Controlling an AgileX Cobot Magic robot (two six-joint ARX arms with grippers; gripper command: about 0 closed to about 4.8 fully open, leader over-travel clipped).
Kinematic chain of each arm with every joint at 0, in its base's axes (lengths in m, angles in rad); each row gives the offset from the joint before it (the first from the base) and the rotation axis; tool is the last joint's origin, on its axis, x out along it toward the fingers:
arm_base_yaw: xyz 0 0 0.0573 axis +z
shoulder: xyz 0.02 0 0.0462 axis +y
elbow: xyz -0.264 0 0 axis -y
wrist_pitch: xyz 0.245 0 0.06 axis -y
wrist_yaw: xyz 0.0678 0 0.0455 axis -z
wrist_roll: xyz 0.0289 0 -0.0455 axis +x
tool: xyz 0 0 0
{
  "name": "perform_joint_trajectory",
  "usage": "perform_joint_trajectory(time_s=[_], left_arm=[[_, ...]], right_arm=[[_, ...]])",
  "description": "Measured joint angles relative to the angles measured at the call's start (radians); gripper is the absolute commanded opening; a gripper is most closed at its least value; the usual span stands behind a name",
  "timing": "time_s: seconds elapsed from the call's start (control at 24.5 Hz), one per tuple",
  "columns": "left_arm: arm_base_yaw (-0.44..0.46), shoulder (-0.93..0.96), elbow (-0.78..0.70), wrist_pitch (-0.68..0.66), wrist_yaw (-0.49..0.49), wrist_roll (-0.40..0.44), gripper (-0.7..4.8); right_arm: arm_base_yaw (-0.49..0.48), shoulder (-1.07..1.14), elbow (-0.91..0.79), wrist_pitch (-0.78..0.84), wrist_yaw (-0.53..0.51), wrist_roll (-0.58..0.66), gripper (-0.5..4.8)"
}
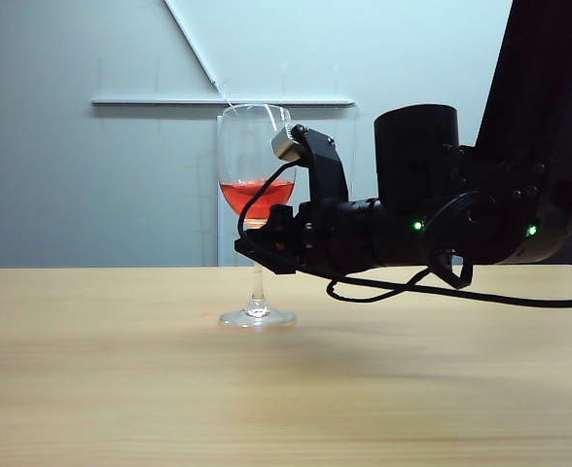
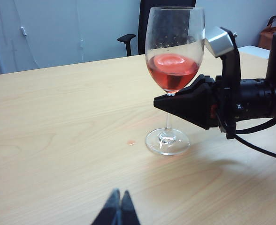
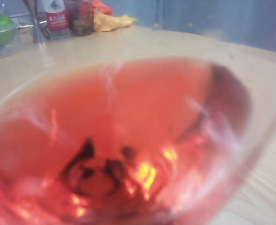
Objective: Gently pick up the goblet, rotate it counterclockwise for two full turns (viewing from above), and then place it back on the table.
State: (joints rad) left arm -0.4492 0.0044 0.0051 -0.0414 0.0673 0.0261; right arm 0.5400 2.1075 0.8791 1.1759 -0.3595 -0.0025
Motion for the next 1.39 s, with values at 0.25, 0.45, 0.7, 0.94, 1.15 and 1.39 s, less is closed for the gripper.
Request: perform_joint_trajectory(time_s=[0.25,0.45,0.7,0.94,1.15,1.39], left_arm=[[0.0,0.0,0.0,0.0,0.0,0.0,-0.05],[0.0,0.0,0.0,0.0,0.0,0.0,-0.05],[0.0,0.0,0.0,0.002,0.0,0.0,-0.05],[0.0,0.0,0.0,0.008,0.0,0.0,-0.05],[0.0,0.0,0.0,0.008,0.0,0.0,-0.05],[0.0,0.0,0.0,0.008,0.0,0.0,-0.05]], right_arm=[[0.0,0.0,-0.002,0.026,0.0,0.014,-0.08],[0.0,0.0,-0.003,0.089,0.0,0.142,-0.08],[-0.022,-0.032,-0.033,0.082,0.019,0.391,-0.08],[-0.064,-0.142,-0.056,-0.033,0.065,0.526,-0.08],[-0.053,-0.279,-0.055,-0.265,0.16,0.292,-0.08],[-0.043,-0.351,-0.055,-0.337,0.269,0.037,-0.08]])
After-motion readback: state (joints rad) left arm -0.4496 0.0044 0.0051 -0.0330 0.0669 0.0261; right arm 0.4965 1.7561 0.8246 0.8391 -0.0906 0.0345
